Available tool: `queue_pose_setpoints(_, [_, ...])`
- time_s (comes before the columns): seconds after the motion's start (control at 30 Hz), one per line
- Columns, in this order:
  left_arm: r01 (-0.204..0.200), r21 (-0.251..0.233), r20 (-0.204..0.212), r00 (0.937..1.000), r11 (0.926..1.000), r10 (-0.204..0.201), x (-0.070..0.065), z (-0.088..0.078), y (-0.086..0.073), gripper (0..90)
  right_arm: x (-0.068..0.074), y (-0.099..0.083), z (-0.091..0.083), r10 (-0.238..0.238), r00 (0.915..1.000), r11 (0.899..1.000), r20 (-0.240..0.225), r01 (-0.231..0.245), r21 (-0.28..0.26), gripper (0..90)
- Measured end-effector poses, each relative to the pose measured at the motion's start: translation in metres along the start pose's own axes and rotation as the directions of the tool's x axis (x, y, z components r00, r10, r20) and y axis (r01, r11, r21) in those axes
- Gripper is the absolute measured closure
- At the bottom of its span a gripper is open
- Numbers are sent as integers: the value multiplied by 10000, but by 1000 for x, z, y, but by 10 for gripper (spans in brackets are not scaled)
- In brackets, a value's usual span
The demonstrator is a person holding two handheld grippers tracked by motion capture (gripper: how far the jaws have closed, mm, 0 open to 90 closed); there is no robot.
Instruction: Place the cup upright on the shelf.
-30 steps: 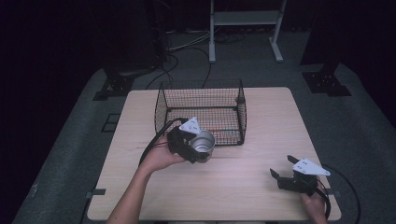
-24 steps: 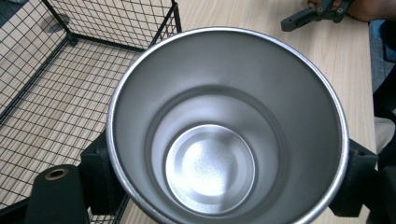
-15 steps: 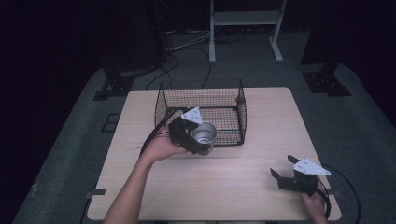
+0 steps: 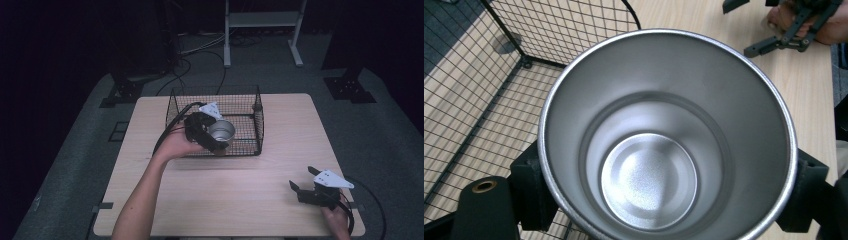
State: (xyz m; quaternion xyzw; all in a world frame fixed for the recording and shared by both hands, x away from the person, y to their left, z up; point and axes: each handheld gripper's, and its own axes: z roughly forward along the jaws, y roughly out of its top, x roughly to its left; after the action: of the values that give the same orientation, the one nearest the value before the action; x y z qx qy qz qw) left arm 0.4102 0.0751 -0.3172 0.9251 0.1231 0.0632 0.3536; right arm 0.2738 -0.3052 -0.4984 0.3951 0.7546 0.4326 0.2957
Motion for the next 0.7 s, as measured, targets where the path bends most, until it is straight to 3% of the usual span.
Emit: queue_pose_setpoints(0.7, [166, 587, -243, 9996, 9981, -152, 33, 5, 31, 179, -1, 0, -1, 168, 9998, 9998, -63, -168, -68, 135])
